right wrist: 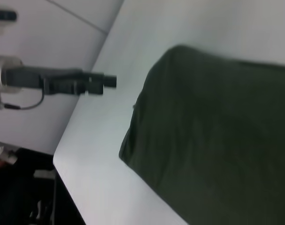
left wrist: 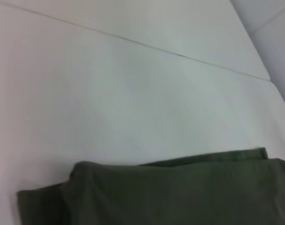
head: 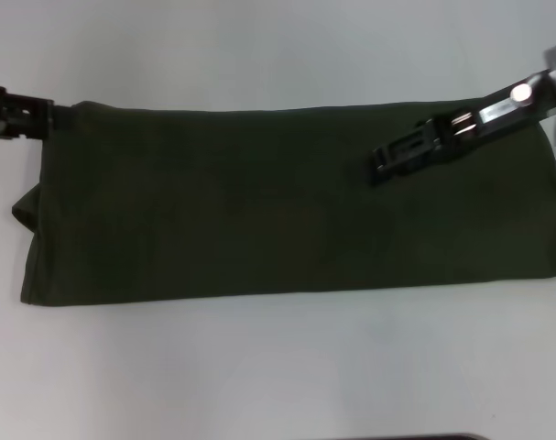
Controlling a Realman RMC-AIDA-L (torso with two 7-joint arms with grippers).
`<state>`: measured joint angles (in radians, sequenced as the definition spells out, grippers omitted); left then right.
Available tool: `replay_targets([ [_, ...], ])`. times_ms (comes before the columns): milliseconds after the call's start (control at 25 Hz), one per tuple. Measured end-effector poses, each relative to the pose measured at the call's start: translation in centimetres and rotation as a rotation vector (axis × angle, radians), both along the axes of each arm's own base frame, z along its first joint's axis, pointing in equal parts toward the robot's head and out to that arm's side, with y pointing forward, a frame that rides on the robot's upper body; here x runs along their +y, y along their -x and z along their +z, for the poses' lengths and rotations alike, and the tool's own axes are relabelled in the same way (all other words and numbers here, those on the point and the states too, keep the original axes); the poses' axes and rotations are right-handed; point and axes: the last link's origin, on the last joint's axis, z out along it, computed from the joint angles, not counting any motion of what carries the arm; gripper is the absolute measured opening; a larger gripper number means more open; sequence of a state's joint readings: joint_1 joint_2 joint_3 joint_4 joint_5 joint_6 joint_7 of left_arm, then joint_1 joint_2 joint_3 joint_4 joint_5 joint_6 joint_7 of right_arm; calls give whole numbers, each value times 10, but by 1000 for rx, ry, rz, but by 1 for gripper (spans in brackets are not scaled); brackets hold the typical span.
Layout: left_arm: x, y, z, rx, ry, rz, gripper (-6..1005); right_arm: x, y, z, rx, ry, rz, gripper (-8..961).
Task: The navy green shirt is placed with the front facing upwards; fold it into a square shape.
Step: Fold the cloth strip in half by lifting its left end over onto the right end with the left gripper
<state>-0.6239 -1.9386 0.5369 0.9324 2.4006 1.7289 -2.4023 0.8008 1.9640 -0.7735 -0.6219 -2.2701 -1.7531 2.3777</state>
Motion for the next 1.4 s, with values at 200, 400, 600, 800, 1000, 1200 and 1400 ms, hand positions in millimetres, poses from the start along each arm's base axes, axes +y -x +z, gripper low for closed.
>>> replay_targets([
  [200, 1, 4, 4, -5, -31, 12, 608, -8, 9, -33, 43, 21, -73, 654],
  [400, 3, 5, 3, -4, -46, 17, 608, -11, 10, -71, 47, 2, -94, 654],
  [600, 3, 5, 3, -7, -50, 20, 608, -12, 10, -96, 8, 5, -88, 654],
  [800, 2, 7, 4, -13, -62, 26, 608, -10, 16, -103, 53, -14, -112, 654],
  [1000, 1, 11, 4, -10, -76, 37, 608, -12, 19, -113, 79, -19, -135, 654],
  [1200, 2, 12, 3, -8, -82, 39, 609, -18, 23, -126, 64, 20, -142, 655],
  [1400, 2, 12, 0, -9, -89, 44, 609, -18, 22, -130, 54, 17, -155, 655],
])
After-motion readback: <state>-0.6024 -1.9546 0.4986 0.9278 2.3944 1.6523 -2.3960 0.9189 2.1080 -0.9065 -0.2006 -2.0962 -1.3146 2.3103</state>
